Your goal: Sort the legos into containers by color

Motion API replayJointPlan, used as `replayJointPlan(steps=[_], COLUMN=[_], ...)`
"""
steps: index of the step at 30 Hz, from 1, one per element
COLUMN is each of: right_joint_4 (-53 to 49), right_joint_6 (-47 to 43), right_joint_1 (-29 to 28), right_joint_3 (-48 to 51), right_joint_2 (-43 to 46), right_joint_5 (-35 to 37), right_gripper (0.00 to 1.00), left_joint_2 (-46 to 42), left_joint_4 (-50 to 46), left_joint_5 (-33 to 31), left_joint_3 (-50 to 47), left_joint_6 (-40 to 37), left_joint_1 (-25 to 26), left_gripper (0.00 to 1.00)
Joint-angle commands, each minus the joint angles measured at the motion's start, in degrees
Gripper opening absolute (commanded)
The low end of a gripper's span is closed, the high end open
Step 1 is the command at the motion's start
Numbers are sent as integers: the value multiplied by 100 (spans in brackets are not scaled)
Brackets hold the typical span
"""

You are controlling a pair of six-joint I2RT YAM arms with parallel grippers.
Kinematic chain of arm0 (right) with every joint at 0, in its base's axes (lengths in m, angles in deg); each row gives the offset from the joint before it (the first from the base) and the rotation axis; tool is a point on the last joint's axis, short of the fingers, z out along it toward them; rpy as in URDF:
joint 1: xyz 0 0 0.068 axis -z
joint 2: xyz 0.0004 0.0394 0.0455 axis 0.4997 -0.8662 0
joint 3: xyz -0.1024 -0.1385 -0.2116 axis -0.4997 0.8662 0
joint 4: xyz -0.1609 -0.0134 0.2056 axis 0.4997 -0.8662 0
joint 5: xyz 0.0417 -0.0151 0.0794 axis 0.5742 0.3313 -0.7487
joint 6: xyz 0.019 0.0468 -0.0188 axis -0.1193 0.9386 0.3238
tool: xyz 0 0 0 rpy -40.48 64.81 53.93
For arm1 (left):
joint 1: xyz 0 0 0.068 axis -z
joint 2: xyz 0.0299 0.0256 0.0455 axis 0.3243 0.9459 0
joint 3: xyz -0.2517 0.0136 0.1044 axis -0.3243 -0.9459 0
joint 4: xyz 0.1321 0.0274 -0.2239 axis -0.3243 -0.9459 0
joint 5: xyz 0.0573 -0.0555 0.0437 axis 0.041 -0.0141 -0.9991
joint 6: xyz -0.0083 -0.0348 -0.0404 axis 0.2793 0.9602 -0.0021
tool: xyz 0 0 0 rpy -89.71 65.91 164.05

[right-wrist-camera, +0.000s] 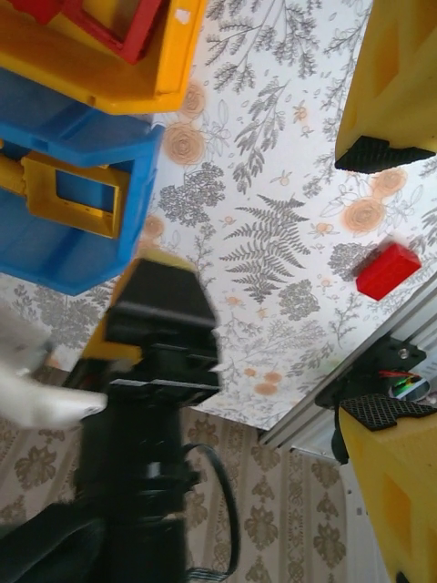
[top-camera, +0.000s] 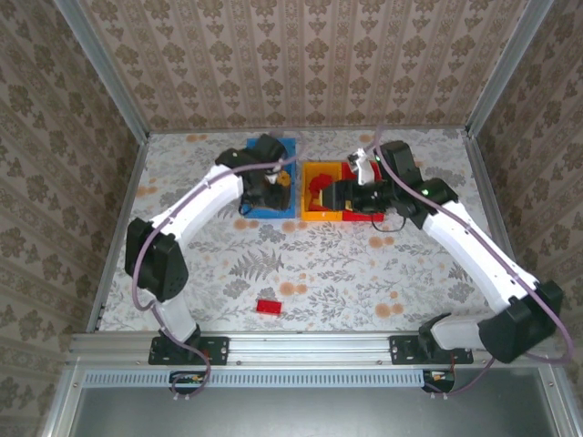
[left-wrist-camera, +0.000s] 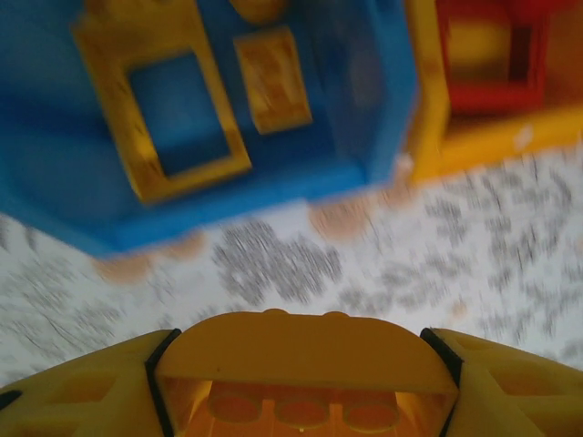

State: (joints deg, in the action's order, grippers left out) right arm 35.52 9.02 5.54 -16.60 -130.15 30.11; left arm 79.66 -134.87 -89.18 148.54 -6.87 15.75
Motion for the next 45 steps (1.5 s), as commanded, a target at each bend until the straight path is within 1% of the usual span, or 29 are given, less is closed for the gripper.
replayJointPlan(steps=[1, 6, 9, 15, 17, 22, 26, 30, 33, 35, 38, 40, 43, 45], right_joint_4=[-112, -350, -395, -404, -442, -513, -608, -678, -668, -654, -780, -878, -922, -969], right_joint_6=[-10, 6, 44, 107, 90, 45, -49, -206, -458, -748, -1414, -1879, -2294, -2537], right_joint_1=[-51, -91, -100, -114, -113, -113, -114, -121, -160, -256, -613, -976, -1454, -1847], right_joint_3=[-669, -1268, -1387, -1365, -1366, -1364, -1329, -1237, -1039, -872, -674, -536, -337, -244], right_joint_2=[-519, -1027, -1144, -1189, -1201, -1235, -1233, -1165, -1058, -992, -960, -965, -1005, -1095], right_joint_5=[71, 218, 261, 284, 297, 288, 326, 423, 556, 664, 931, 1109, 1182, 1308], right_gripper=[68, 68, 68, 68, 68, 69, 69, 69, 69, 68, 68, 68, 69, 70], left_joint_2=[583, 1551, 2119, 3033, 3215, 3275, 3102, 2747, 2289, 1923, 1284, 805, 136, -460], left_joint_4=[33, 180, 155, 59, 5, 9, -20, -27, 126, 280, 628, 857, 984, 1041], left_joint_5=[-48, -148, -323, -323, -362, -324, -319, -348, -266, -151, 79, 174, 167, 95], left_joint_3=[716, 1874, 2445, 3295, 3397, 3410, 3451, 3373, 3155, 2909, 2279, 1757, 1001, 393], left_joint_6=[-421, -637, -646, -535, -495, -392, -383, -308, -95, 180, 707, 1020, 1343, 1491], left_joint_1=[-389, -721, -787, -813, -815, -816, -812, -778, -735, -705, -683, -672, -672, -685], left_gripper=[61, 61, 61, 62, 65, 78, 85, 85, 83, 79, 70, 63, 54, 47])
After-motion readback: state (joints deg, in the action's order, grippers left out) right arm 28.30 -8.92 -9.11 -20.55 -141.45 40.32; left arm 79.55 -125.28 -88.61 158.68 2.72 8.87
